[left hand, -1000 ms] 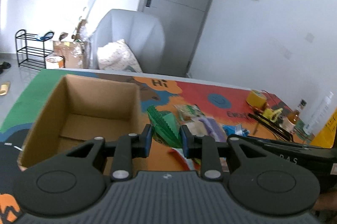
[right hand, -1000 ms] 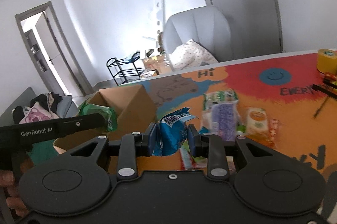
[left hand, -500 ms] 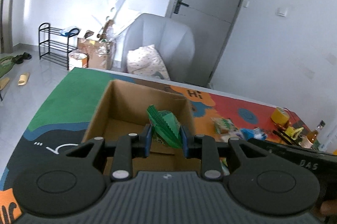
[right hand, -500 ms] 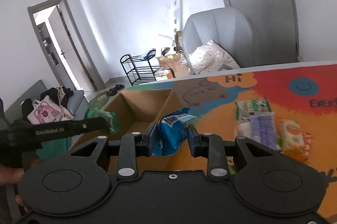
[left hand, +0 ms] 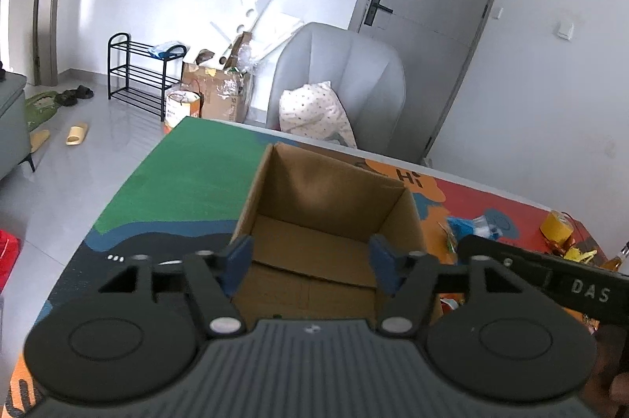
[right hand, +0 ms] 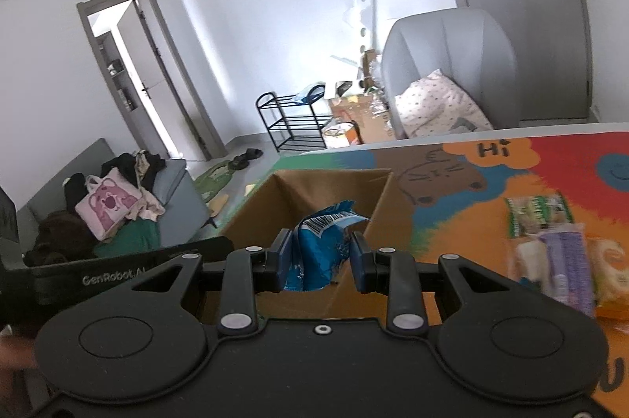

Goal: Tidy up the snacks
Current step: 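Open both tools to drop the green wrapper and blue bag into the box, then move both open tools back to the snack pile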

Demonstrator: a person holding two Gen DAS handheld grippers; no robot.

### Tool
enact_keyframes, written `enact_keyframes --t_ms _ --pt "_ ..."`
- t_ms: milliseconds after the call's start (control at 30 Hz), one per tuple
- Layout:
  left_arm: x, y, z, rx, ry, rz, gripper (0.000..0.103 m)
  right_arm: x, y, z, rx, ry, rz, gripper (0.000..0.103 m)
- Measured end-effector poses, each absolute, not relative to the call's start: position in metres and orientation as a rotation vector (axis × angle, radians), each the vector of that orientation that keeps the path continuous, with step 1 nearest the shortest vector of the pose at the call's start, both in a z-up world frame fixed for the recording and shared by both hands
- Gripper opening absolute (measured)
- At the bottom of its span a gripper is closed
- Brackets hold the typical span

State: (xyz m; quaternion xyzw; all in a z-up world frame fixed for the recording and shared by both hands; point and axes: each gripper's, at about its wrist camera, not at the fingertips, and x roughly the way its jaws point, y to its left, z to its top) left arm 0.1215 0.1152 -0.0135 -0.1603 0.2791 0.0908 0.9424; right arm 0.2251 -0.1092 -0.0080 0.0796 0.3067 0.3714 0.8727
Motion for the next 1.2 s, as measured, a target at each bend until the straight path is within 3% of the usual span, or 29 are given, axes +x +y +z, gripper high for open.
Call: enact_keyframes --t_ms 133,300,467,700,767,1200 --pt "0.119 0.118 -0.011 -0.341 0.571 0.189 0.082 0.226 -0.099 -0.004 0.183 0.634 0.803 0.031" --pt "0.118 0.125 -0.013 -0.393 0.579 0.208 0.086 0.225 -0.098 0.001 0.203 0.604 0.821 0.055" --pt "0.120 0.126 -0.014 -0.412 0.593 0.232 0.086 0.226 -0.117 0.001 0.207 0.600 0.768 0.069" --pt "0.120 0.118 -0.013 -0.423 0.576 0.204 0.103 0.224 -0.151 -0.005 0.224 0.613 0.688 0.090" --pt "0.122 0.114 -0.014 -0.430 0.580 0.188 0.103 0.223 -0.162 -0.006 0.236 0.611 0.676 0.095" --pt "0.133 0.072 -0.015 -0.367 0.575 0.099 0.103 0.216 -0.221 -0.020 0.260 0.626 0.558 0.098"
